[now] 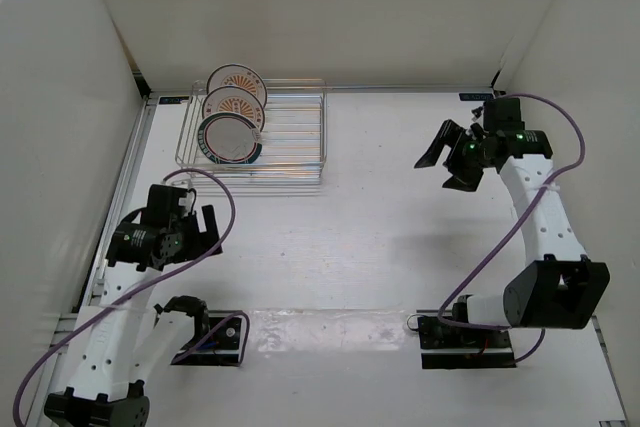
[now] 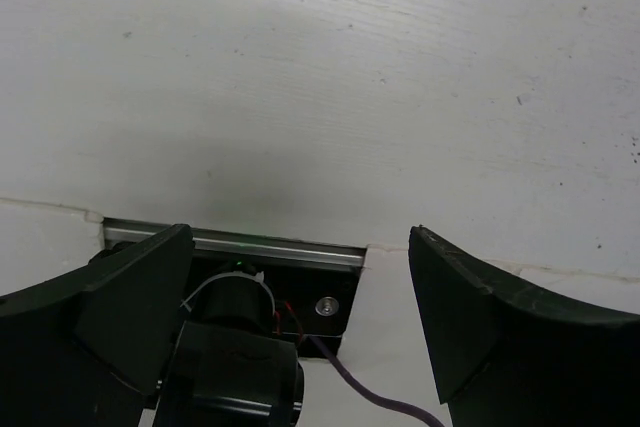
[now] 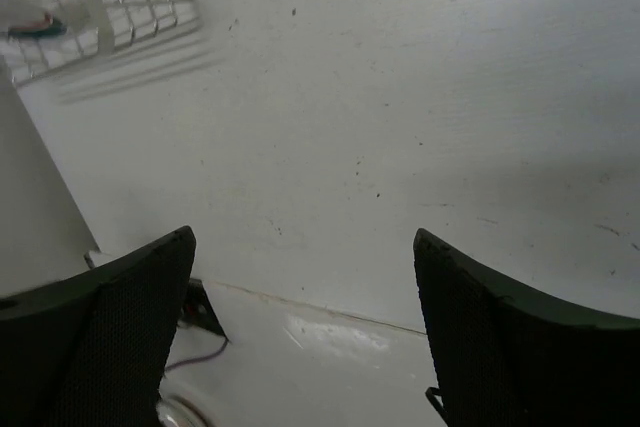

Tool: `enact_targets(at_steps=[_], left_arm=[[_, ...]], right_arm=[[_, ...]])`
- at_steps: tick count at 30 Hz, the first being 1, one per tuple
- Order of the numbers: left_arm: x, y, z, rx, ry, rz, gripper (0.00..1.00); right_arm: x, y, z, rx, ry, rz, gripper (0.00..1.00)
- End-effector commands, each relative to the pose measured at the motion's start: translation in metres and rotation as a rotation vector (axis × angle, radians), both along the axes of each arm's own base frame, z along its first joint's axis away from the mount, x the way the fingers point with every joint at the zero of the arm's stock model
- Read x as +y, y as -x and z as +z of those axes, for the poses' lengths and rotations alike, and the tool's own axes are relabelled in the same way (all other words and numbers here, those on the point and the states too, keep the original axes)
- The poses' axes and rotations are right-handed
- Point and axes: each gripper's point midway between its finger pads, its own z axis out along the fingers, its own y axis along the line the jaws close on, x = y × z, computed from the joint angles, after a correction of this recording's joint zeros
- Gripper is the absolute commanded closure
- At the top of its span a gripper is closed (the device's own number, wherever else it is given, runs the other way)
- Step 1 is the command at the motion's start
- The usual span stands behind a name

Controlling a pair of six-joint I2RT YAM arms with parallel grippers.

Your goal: Unload the plates from the dish rack

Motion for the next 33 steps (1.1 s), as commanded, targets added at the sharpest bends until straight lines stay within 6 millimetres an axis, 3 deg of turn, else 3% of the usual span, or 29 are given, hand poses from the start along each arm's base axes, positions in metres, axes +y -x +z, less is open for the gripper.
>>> enact_targets(at_steps=[1, 2, 3, 5, 6, 8, 11, 12, 14, 15, 19, 20, 22, 23, 29, 30, 32, 33], left_arm=[[0.015, -0.004, 0.016, -0.052, -0.063, 0.089, 0.0], [0.016, -0.009, 0.024, -0.082, -0.064, 0.097, 0.0], [0.016, -0.01, 0.027, -0.088, -0.06, 0.109, 0.0], [0.021, -0.018, 0.036, -0.136, -0.056, 0.185, 0.0], [0.036, -0.02, 0.043, -0.169, -0.118, 0.26, 0.0], [0.047, -0.026, 0.052, -0.215, -0.133, 0.384, 0.0], [0.046, -0.048, 0.074, -0.297, -0.106, 0.411, 0.0], [0.043, -0.062, 0.09, -0.323, -0.084, 0.433, 0.0], [0.035, -0.076, 0.102, -0.351, -0.003, 0.517, 0.0], [0.027, -0.098, 0.117, -0.404, 0.056, 0.523, 0.0], [-0.002, -0.162, 0.142, -0.459, 0.273, 0.561, 0.0], [-0.001, -0.183, 0.144, -0.458, 0.349, 0.643, 0.0], [-0.01, -0.203, 0.148, -0.419, 0.49, 0.659, 0.0], [-0.007, -0.227, 0.136, -0.367, 0.537, 0.733, 0.0], [-0.019, -0.31, 0.107, -0.286, 0.602, 0.744, 0.0], [-0.01, -0.328, 0.106, -0.297, 0.625, 0.76, 0.0], [-0.014, -0.346, 0.104, -0.297, 0.648, 0.745, 0.0], [-0.013, -0.367, 0.098, -0.288, 0.648, 0.745, 0.0]], right_arm=[[-0.029, -0.015, 0.032, -0.118, 0.074, -0.264, 0.09], [-0.035, -0.014, 0.027, -0.089, 0.082, -0.34, 0.09], [-0.039, 0.006, 0.01, 0.027, 0.098, -0.406, 0.09], [-0.046, 0.006, 0.011, 0.007, 0.105, -0.376, 0.09], [-0.043, -0.005, 0.021, -0.085, 0.092, -0.326, 0.09], [-0.042, -0.002, 0.013, -0.034, 0.07, -0.36, 0.09], [-0.013, -0.005, 0.019, -0.044, -0.053, -0.212, 0.09], [-0.006, -0.004, 0.019, -0.022, -0.09, -0.181, 0.09], [0.0, 0.002, 0.013, 0.027, -0.113, -0.152, 0.09], [-0.003, 0.005, 0.01, 0.039, -0.092, -0.144, 0.09], [-0.016, 0.014, 0.004, 0.042, 0.006, -0.129, 0.09], [-0.019, 0.012, 0.008, 0.03, 0.026, -0.133, 0.09], [-0.027, 0.01, 0.005, 0.036, 0.076, -0.142, 0.09], [-0.026, 0.008, 0.006, 0.029, 0.075, -0.14, 0.09], [-0.031, -0.016, 0.022, -0.079, 0.115, -0.118, 0.09], [-0.031, -0.018, 0.023, -0.082, 0.116, -0.115, 0.09], [-0.03, -0.023, 0.022, -0.08, 0.11, -0.111, 0.09], [-0.029, -0.028, 0.022, -0.09, 0.103, -0.108, 0.09]])
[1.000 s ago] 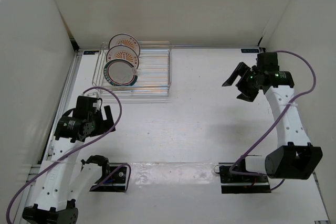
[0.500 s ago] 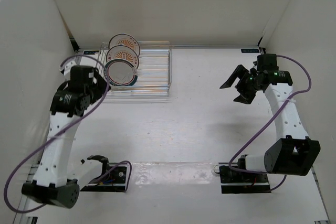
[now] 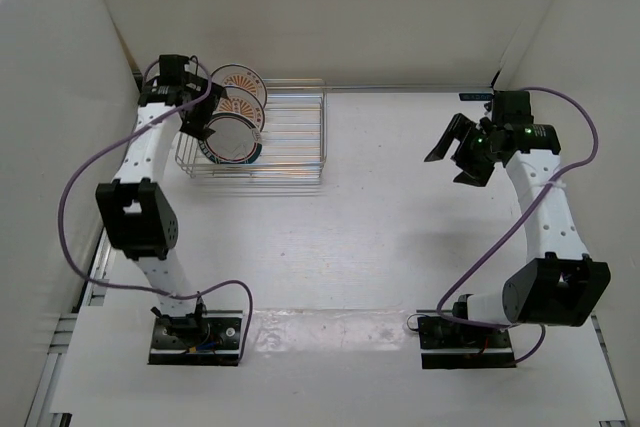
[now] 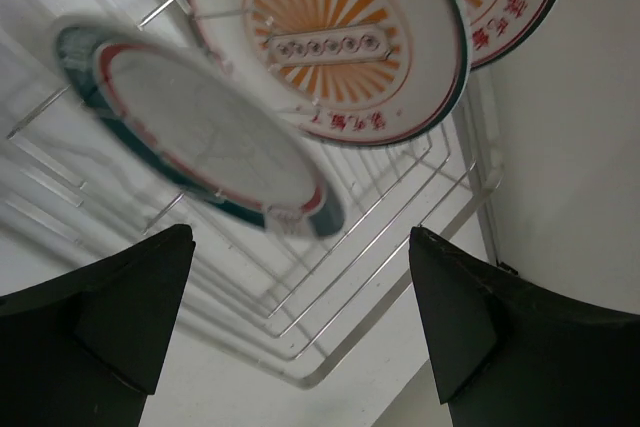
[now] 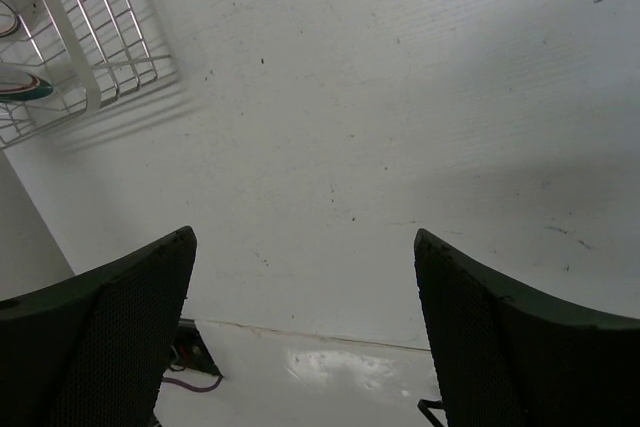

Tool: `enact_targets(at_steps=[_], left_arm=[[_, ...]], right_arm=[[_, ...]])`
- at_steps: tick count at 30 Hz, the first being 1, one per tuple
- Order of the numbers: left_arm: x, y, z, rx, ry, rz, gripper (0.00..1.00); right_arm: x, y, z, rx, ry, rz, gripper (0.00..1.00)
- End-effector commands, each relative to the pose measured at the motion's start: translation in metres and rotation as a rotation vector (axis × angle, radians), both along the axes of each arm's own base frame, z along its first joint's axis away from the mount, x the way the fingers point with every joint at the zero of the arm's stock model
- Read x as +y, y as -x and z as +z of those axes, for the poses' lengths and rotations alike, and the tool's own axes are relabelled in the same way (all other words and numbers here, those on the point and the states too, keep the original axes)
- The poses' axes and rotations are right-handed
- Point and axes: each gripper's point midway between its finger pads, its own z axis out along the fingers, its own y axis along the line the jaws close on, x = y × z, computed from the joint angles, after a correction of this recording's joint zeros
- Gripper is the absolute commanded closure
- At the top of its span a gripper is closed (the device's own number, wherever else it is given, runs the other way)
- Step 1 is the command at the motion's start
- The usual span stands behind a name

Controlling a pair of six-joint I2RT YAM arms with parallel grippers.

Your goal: Unload the plates from the dish rack

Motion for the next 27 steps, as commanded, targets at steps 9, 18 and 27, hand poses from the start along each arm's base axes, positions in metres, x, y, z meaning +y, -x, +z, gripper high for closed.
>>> enact_targets(at_steps=[9, 18, 27], left_arm=[[0.006, -0.066, -0.004, -0.022, 0.099, 0.039, 0.0], [0.002, -0.046, -0.039, 0.069, 0.149, 0.034, 0.02], [0.002, -0.033, -0.055, 0.119, 0.185, 0.024, 0.19]], right_arm=[[-0.009, -0.033, 0.007, -0.069, 0.044, -0.007, 0.09], [-0.014, -0.034, -0.005, -0.024, 0.054, -0.033, 0.09], [-0.017, -0.028, -0.013, 0.014, 0.048, -0.048, 0.09]])
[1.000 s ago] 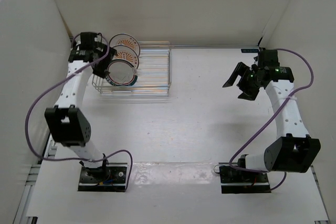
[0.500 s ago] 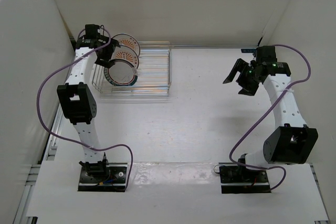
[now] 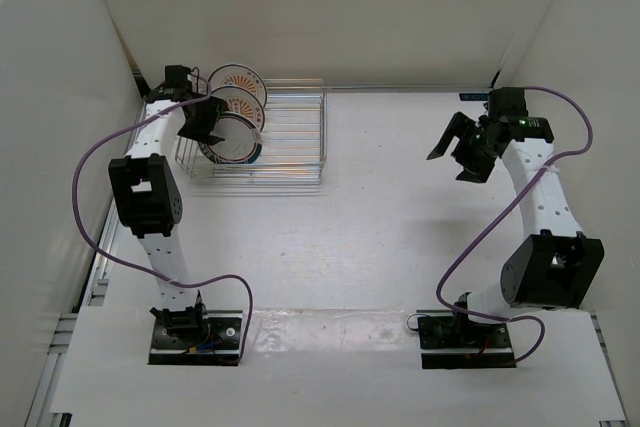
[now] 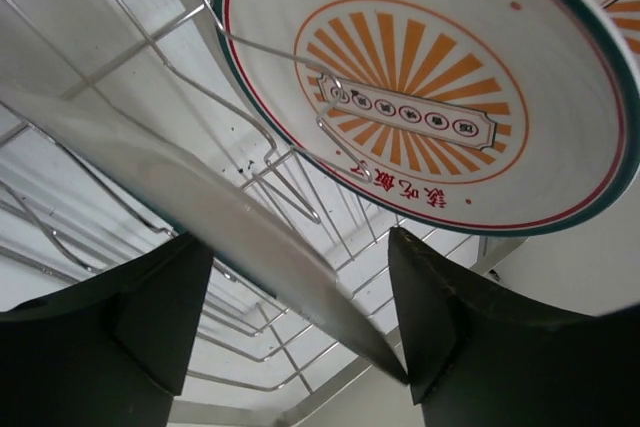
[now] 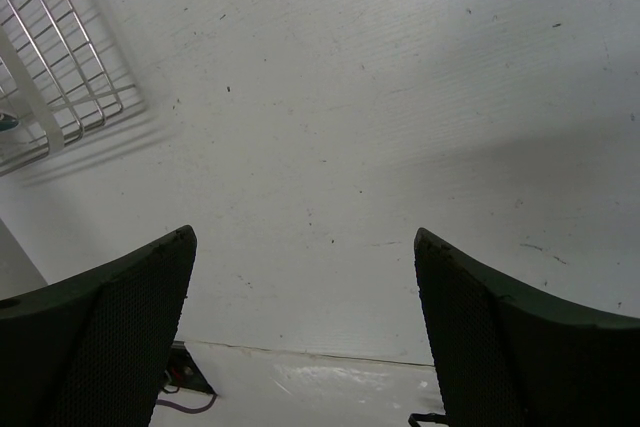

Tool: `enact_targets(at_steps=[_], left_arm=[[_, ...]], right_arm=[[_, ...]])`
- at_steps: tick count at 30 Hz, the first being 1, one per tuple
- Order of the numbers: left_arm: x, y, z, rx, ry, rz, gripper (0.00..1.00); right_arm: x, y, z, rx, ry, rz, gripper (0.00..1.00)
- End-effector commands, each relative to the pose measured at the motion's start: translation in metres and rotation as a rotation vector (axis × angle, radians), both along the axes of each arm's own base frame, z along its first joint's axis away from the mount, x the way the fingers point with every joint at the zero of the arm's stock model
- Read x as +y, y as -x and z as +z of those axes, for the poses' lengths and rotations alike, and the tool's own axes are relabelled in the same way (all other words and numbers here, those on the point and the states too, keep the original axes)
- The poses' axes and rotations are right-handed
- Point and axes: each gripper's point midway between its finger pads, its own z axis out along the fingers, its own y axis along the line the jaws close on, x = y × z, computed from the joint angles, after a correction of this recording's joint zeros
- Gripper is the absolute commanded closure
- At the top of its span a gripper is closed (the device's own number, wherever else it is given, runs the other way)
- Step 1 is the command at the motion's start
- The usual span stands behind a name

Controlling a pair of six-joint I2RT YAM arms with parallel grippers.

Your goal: Unload the plates from the dish rack

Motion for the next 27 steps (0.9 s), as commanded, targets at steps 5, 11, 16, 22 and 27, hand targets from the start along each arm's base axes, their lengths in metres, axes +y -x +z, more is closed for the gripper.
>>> enact_targets(at_steps=[5, 11, 16, 22, 27], left_arm=[[0.003, 0.003, 0.04, -0.098, 0.035, 0.001, 0.33], [0.002, -0.002, 0.062, -0.178, 0.113, 0.03, 0.52], [0.003, 0.003, 0.08, -0.221, 0.163, 0.041, 0.59], [0.005, 0.002, 0.115, -0.325, 0.255, 0.074, 0.67], [0.008, -0.005, 0.158, -0.446, 0.317, 0.106, 0.81]], right_arm=[[-0.005, 0.001, 0.006, -0.016, 0.012, -0.022, 0.09], [-0.005, 0.005, 0.003, -0.002, 0.009, -0.026, 0.09], [-0.003, 0.007, 0.003, -0.005, 0.001, -0.028, 0.09], [-0.002, 0.012, 0.004, -0.01, -0.005, -0.03, 0.09], [0.001, 0.014, 0.004, -0.014, -0.021, -0.035, 0.09]])
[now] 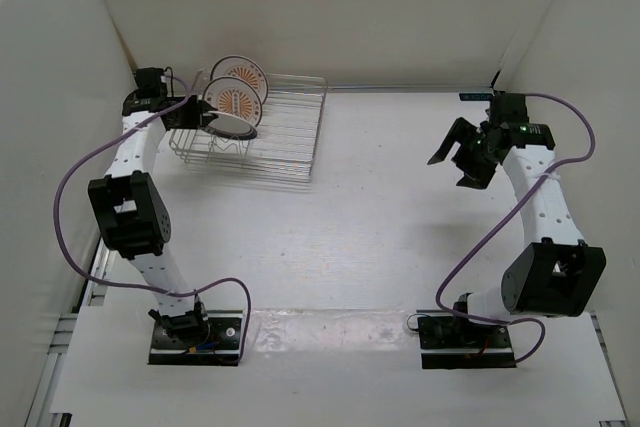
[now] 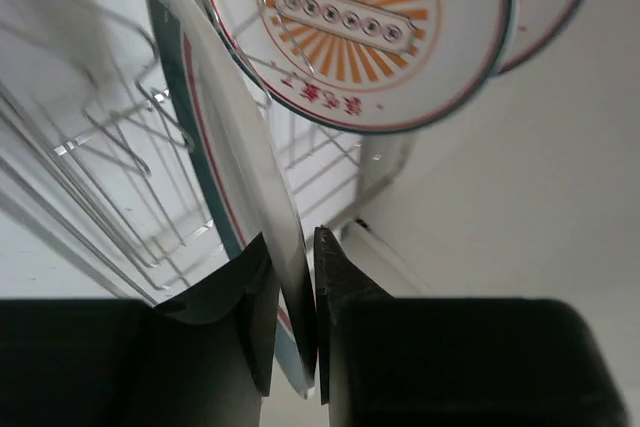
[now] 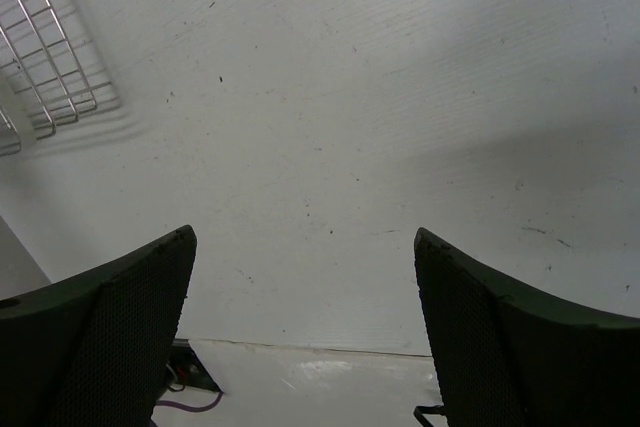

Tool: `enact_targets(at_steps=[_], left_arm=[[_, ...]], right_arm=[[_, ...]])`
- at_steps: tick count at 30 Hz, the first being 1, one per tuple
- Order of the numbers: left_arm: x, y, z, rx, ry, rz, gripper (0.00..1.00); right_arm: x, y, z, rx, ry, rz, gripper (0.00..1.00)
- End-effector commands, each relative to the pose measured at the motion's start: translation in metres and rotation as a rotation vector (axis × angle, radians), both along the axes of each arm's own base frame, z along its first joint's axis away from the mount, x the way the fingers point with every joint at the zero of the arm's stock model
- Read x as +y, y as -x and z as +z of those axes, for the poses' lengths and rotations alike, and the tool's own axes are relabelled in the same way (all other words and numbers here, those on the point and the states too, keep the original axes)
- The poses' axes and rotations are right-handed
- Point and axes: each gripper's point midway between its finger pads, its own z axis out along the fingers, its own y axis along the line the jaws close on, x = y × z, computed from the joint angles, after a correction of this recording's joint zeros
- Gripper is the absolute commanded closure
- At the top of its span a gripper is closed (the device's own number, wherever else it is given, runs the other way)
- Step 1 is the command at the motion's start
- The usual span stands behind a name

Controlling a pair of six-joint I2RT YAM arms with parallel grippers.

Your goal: Unload the plates from the dish rack

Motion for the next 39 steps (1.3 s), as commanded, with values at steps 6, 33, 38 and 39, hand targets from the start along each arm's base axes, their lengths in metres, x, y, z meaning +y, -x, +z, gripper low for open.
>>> enact_targets(at_steps=[6, 33, 38, 39], left_arm=[[-0.007, -0.01, 0.142, -0.373, 0.164, 0.048, 0.91], [-0.238, 0.163, 0.09, 0.384, 0.308, -0.486, 0.99], [-0.267, 0.177, 0.085, 0.424, 0.303, -0.564, 0.99], [-0.274, 0.183, 0.084, 0.438, 0.304, -0.58, 0.99]], right_arm=[[0.016, 0.002, 0.013, -0.052, -0.091, 0.028, 0.09], [0.182, 0.054, 0.131, -0.764, -0.027, 1.037, 0.19], [0.204, 0.069, 0.118, -0.743, 0.008, 1.156, 0.19], [0.205, 0.068, 0.112, -0.743, 0.047, 1.166, 0.19]])
